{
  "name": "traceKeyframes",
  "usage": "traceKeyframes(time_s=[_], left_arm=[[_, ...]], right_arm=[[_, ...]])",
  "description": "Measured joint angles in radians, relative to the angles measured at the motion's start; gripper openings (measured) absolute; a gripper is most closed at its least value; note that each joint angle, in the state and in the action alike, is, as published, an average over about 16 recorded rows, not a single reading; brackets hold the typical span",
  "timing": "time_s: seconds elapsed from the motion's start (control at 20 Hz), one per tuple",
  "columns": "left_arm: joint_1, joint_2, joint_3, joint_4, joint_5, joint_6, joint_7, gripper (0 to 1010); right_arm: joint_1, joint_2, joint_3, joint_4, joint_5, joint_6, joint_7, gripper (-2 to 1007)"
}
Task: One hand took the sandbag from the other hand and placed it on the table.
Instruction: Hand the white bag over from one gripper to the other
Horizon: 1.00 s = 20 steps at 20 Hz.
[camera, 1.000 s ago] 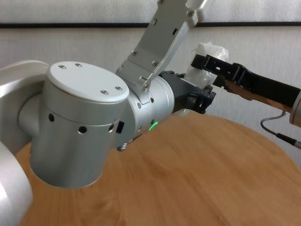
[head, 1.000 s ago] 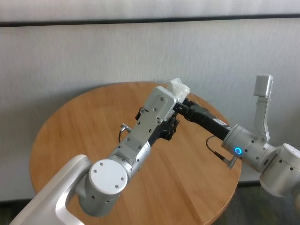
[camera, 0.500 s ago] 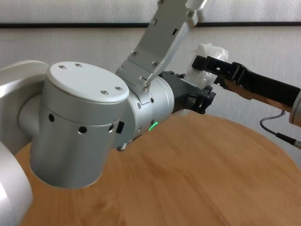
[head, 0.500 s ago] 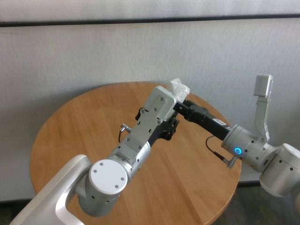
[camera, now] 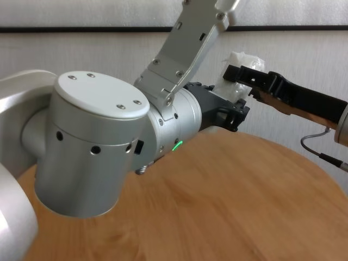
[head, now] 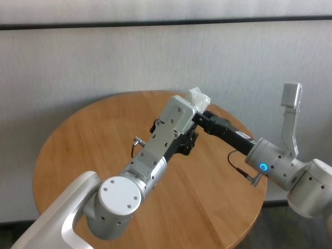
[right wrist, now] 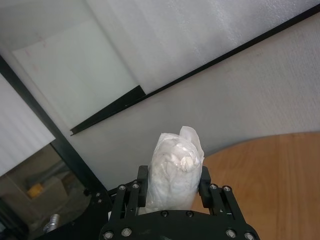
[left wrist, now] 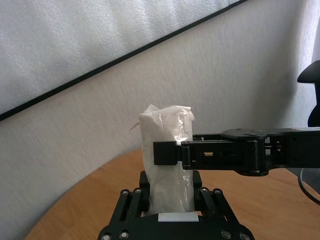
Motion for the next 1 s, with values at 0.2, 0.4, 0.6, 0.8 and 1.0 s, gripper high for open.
traceKeyframes(time_s=[0.2,0.4,0.6,0.8,1.0], left_arm=[[0.000,0.000,0.000,0.000,0.000,0.000,0.000,502],[0.000,0.000,0.000,0.000,0.000,0.000,0.000,502],[0.000,0.000,0.000,0.000,0.000,0.000,0.000,502],[0.000,0.000,0.000,0.000,0.000,0.000,0.000,502],[0.000,0.000,0.000,0.000,0.000,-0.001,0.000,502]], right_arm=[[0.000,0.000,0.000,0.000,0.000,0.000,0.000,582],[0.000,0.000,0.000,0.000,0.000,0.000,-0.001,582],[0.000,0.000,0.000,0.000,0.002,0.000,-0.001,582],[0.000,0.001,-0.001,0.000,0.007,0.000,-0.002,582],[0.001,0.003,-0.005,-0.001,0.015,0.000,-0.004,582]])
